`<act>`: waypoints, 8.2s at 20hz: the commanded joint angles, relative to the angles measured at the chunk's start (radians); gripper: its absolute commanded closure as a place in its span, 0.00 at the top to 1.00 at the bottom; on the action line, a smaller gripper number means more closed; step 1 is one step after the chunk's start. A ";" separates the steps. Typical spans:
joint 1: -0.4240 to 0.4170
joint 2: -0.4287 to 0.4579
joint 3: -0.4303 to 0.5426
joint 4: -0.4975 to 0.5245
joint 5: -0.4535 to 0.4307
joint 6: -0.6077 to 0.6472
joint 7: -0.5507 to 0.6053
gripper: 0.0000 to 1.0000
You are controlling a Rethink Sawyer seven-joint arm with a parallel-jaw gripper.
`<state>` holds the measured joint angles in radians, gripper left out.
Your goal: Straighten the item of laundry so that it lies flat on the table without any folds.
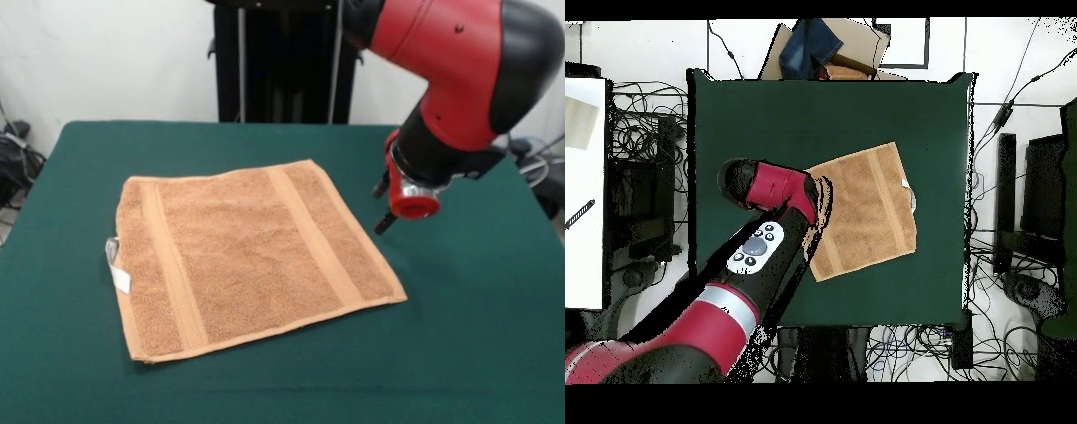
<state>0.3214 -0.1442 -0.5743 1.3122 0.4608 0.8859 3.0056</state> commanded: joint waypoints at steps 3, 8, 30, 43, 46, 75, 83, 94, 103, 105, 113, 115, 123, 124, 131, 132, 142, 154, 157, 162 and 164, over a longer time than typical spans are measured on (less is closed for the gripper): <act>-0.010 0.134 0.058 -0.076 0.054 0.017 0.294 1.00; -0.006 0.140 0.051 -0.080 0.064 0.024 0.291 1.00; -0.005 0.147 0.034 -0.120 0.073 0.070 0.306 1.00; 0.002 0.138 0.022 -0.123 0.077 0.101 0.311 1.00; 0.004 0.132 0.019 -0.118 0.080 0.106 0.306 1.00; -0.012 0.190 -0.004 -0.225 0.095 0.161 0.343 1.00; -0.017 0.223 -0.017 -0.271 0.107 0.174 0.353 1.00; -0.016 0.188 -0.011 -0.223 0.097 0.168 0.324 1.00; -0.020 0.157 -0.014 -0.218 0.094 0.204 0.312 1.00; -0.020 0.153 -0.017 -0.229 0.095 0.221 0.318 1.00; -0.031 0.155 -0.020 -0.250 0.093 0.236 0.321 1.00; -0.036 0.173 -0.018 -0.264 0.094 0.226 0.325 1.00; -0.037 0.187 -0.030 -0.305 0.092 0.273 0.349 1.00; -0.041 0.196 -0.032 -0.321 0.093 0.279 0.353 1.00; -0.063 0.273 -0.044 -0.420 0.098 0.280 0.390 1.00; -0.064 0.273 -0.044 -0.417 0.097 0.276 0.386 1.00; -0.083 0.277 -0.040 -0.396 0.087 0.232 0.347 1.00; -0.084 0.247 -0.034 -0.367 0.082 0.235 0.320 1.00; -0.086 0.232 -0.040 -0.365 0.079 0.252 0.316 1.00; -0.077 0.204 -0.046 -0.348 0.076 0.277 0.315 1.00; -0.075 0.203 -0.044 -0.348 0.077 0.278 0.317 1.00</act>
<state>0.2590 0.0842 -0.6430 0.8952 0.5240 1.0972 3.0533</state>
